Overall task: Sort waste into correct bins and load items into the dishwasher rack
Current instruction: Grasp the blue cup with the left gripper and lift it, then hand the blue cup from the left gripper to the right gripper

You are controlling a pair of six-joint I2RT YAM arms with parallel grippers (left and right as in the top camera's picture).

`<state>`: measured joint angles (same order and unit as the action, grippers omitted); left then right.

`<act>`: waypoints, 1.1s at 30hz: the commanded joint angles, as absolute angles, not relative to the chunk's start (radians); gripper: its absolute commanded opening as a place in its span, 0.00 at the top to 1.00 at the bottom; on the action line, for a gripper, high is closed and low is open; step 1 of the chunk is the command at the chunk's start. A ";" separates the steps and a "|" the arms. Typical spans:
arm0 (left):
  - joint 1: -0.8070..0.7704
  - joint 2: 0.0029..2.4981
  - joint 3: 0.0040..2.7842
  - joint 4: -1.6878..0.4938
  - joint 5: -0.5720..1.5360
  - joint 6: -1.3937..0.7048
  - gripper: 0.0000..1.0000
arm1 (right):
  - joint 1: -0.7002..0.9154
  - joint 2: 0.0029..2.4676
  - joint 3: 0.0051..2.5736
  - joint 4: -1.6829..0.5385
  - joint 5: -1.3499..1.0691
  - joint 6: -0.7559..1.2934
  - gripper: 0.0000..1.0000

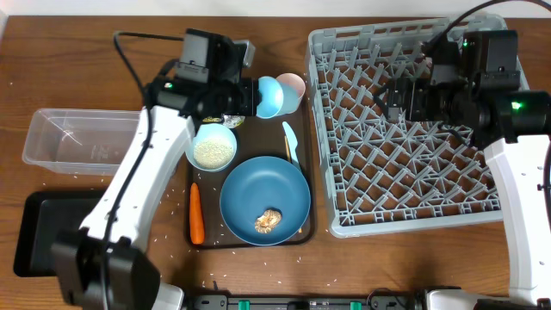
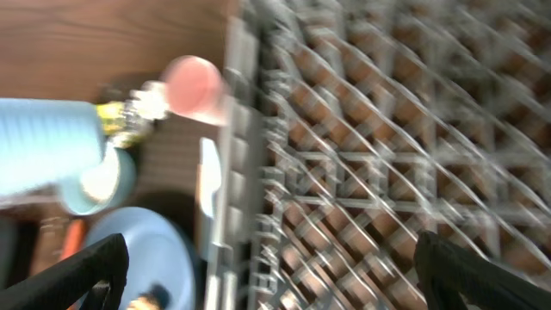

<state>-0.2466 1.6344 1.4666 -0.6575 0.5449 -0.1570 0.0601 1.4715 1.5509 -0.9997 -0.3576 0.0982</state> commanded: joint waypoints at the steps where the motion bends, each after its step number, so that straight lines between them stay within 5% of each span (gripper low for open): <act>1: -0.226 1.592 1.477 -0.636 0.884 -0.158 0.94 | 0.054 1.476 1.549 -0.967 -0.641 -0.043 0.03; 7: -0.203 1.586 1.477 -0.514 1.314 -0.176 0.94 | 0.054 1.476 1.549 -0.902 -1.026 -0.205 0.09; 14: -0.204 1.586 1.477 -0.307 1.517 -0.297 0.94 | 0.075 1.476 1.549 -0.793 -1.263 -0.252 0.13; 22: -0.204 1.586 1.477 -0.192 1.538 -0.400 0.94 | 0.159 1.476 1.549 -0.669 -1.310 -0.252 0.14; 33: -0.204 1.586 1.477 -0.191 1.562 -0.406 0.94 | 0.204 1.476 1.549 -0.617 -1.264 -0.231 0.32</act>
